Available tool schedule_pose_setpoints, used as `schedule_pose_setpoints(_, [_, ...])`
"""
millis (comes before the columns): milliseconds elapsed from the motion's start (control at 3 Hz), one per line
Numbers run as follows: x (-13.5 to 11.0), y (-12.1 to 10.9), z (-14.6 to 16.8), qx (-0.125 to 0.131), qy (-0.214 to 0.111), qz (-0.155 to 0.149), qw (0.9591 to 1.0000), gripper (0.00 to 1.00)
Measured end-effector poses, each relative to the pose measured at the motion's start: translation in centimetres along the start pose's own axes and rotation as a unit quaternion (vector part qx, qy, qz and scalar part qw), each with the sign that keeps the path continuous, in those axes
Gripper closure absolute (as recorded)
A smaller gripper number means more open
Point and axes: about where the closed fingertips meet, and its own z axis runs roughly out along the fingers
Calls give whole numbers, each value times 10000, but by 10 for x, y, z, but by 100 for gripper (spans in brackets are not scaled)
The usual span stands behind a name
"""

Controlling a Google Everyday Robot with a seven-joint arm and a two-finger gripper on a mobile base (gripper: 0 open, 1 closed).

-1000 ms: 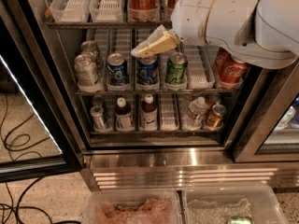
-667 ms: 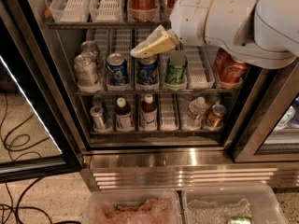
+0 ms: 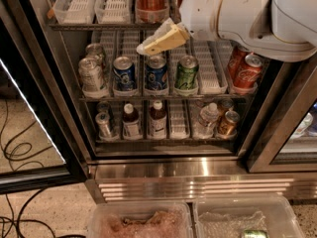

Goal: Pick coke can from top shelf of fridge

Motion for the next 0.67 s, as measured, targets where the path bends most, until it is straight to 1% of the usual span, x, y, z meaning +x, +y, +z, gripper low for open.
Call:
schedule_pose_setpoints(333, [-3,2,7,-130,-83,122,9998,0])
schedule_pose_setpoints(667, [-6,14,15,-535,-144,429,9975,0])
